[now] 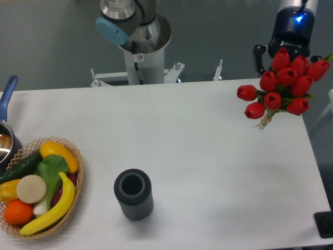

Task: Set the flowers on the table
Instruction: 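Carry the red tulip bouquet in the gripper down toward the table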

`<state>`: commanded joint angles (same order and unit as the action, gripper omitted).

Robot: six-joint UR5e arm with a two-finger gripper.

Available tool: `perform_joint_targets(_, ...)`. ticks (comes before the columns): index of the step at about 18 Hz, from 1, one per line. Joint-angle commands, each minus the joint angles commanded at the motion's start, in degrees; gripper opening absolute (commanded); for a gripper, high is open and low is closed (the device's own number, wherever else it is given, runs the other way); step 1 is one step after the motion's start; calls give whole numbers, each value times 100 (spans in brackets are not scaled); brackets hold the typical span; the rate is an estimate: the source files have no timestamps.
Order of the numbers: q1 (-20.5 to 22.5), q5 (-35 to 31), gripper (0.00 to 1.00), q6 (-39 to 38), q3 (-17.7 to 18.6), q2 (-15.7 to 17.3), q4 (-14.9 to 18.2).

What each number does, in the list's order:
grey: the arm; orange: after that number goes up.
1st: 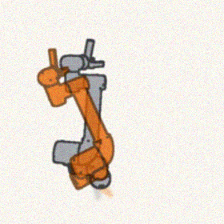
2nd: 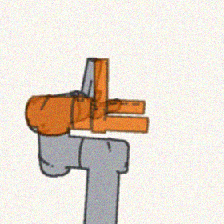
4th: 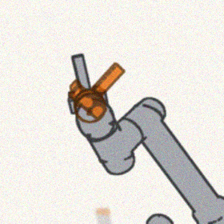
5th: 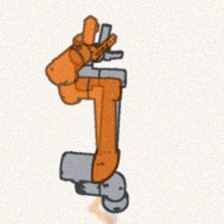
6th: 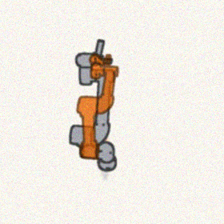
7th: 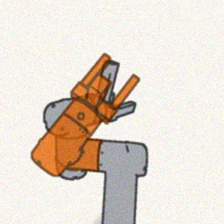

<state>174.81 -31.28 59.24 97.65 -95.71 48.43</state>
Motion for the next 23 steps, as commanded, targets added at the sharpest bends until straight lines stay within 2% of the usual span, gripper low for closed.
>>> perform_joint_targets(4,-157,-650,49,0,0,35,9)
perform_joint_targets(10,-246,-1273,49,-9,53,123,17)
perform_joint_targets(17,-887,-2890,49,0,62,123,61)
perform_joint_targets(23,-1440,-4042,49,35,97,-26,149)
